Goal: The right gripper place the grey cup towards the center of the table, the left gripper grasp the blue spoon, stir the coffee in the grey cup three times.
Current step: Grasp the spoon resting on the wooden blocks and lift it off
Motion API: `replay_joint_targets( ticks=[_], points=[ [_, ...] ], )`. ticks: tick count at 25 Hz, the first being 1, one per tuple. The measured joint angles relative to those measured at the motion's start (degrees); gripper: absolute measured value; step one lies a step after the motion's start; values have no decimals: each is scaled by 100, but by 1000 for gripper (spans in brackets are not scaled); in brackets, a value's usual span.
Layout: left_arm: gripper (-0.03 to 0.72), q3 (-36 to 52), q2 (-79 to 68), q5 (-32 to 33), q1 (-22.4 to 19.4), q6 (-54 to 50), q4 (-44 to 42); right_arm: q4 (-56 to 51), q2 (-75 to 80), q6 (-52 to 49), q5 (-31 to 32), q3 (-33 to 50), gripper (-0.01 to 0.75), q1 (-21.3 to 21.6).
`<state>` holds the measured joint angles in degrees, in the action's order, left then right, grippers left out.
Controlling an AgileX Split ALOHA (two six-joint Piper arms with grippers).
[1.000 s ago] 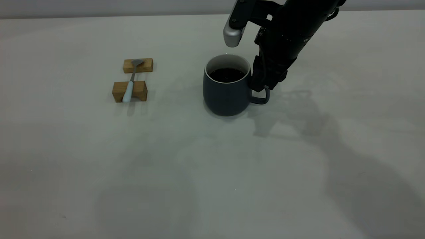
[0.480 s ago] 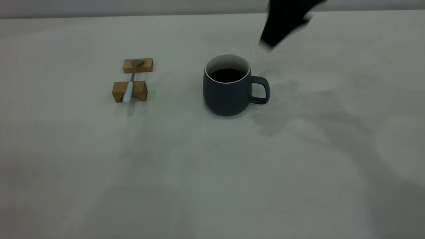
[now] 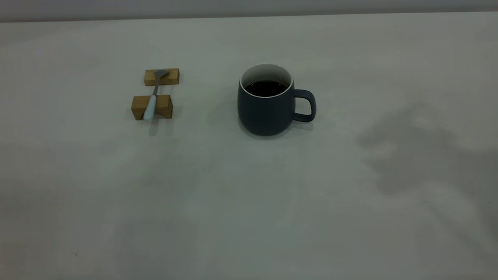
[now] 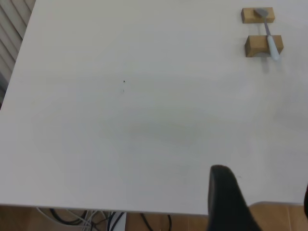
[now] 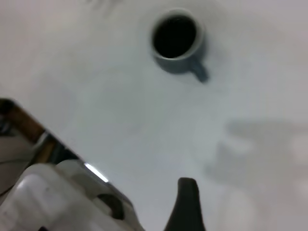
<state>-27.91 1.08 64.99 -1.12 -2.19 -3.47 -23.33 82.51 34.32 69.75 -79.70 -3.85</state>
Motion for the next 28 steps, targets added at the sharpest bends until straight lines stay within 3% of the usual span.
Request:
replay_joint_targets(
  ticks=[8,21,28],
  points=[
    [463,0,0,0,0,0,0,1017,-1809,-1487,115,563,705,24],
    [463,0,0,0,0,0,0,1449,-5892,-2450,-53,4100,679,24],
    [463,0,0,0,0,0,0,1984,-7483,-2981,-420,5043,664,24]
  ],
)
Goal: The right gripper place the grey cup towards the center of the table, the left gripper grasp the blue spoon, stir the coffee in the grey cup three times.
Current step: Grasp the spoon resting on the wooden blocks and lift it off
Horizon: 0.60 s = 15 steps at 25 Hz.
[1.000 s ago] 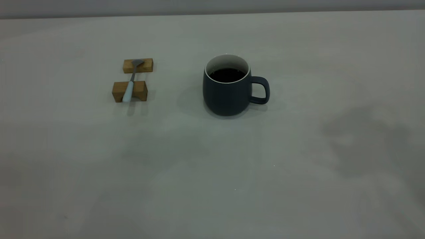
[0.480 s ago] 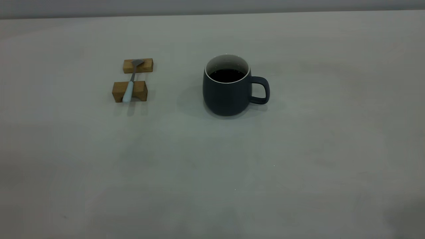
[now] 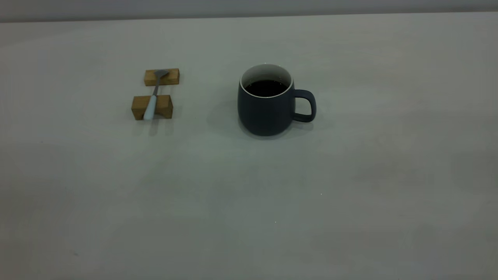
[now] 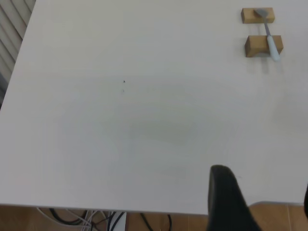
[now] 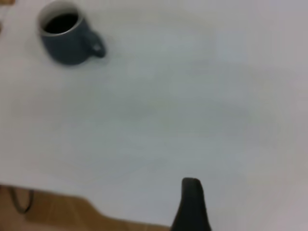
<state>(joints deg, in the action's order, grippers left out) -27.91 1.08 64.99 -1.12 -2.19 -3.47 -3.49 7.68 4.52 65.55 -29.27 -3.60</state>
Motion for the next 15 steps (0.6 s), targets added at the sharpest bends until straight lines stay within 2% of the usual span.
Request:
replay_joint_targets(
  ticks=[4,15],
  points=[
    [463,0,0,0,0,0,0,349,-352,-161,-29,165,663,0],
    [463,0,0,0,0,0,0,411,-654,-231,-57,240,653,0]
  ],
)
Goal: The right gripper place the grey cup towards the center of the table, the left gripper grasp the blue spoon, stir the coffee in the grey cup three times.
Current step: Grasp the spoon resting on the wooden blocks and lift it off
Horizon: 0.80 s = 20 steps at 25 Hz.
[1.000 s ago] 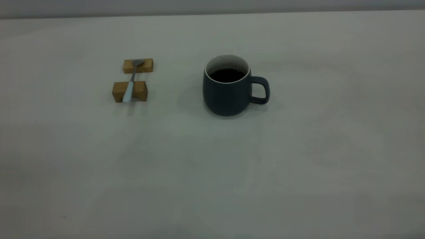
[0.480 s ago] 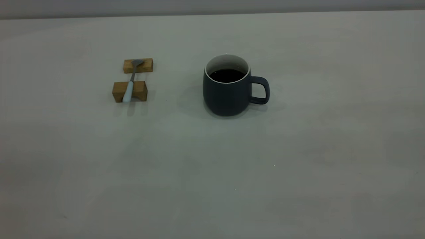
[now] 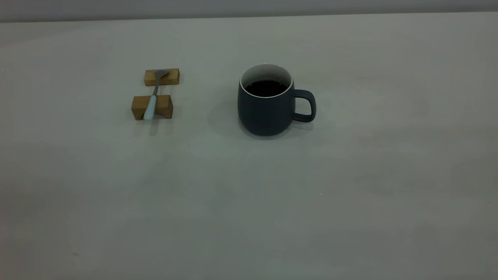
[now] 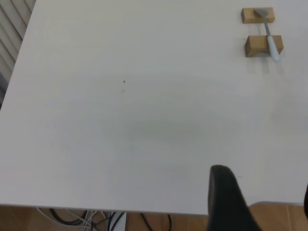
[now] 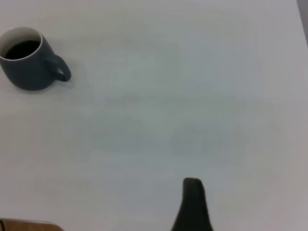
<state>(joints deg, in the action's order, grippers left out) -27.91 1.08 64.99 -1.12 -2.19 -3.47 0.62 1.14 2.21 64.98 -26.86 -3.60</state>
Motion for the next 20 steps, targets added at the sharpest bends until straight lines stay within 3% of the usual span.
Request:
replay_joint_targets(
  ticks=[6,20],
  points=[
    [463,0,0,0,0,0,0,-62,0,0,0,0,624,0],
    [463,0,0,0,0,0,0,-62,0,-2,0,0,376,0]
  ],
)
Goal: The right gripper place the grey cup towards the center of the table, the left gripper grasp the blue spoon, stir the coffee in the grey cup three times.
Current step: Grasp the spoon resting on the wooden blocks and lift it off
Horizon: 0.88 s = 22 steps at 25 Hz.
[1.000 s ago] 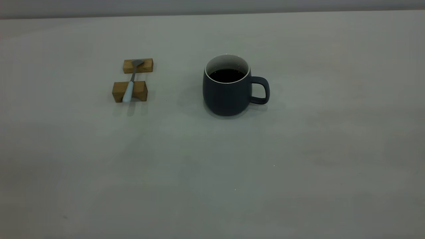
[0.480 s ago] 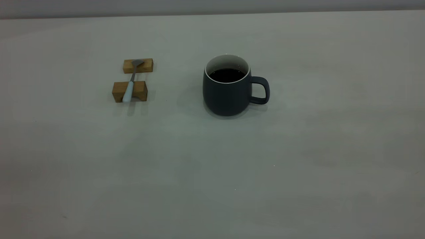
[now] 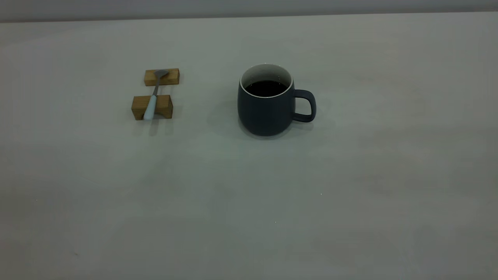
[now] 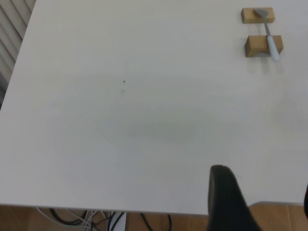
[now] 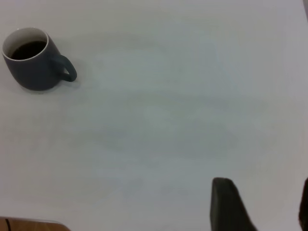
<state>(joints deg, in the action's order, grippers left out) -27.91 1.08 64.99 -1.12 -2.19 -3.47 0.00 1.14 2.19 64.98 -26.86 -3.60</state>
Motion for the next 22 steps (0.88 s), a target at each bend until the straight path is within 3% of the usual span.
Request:
replay_joint_targets(
  ticks=[9,13,17,22],
  points=[
    [463,0,0,0,0,6,-37,0,0,0,0,0,242,0],
    [475,-33,-38,-63,0,-7,-87,0,0,0,0,0,226,0],
    [554,-413,-839,-474,0,-62,-300,0,0,0,0,0,226,0],
    [659,-1050,-2887,-997,0,-639,-537,0,-6,0,0,0,226,0]
  ],
)
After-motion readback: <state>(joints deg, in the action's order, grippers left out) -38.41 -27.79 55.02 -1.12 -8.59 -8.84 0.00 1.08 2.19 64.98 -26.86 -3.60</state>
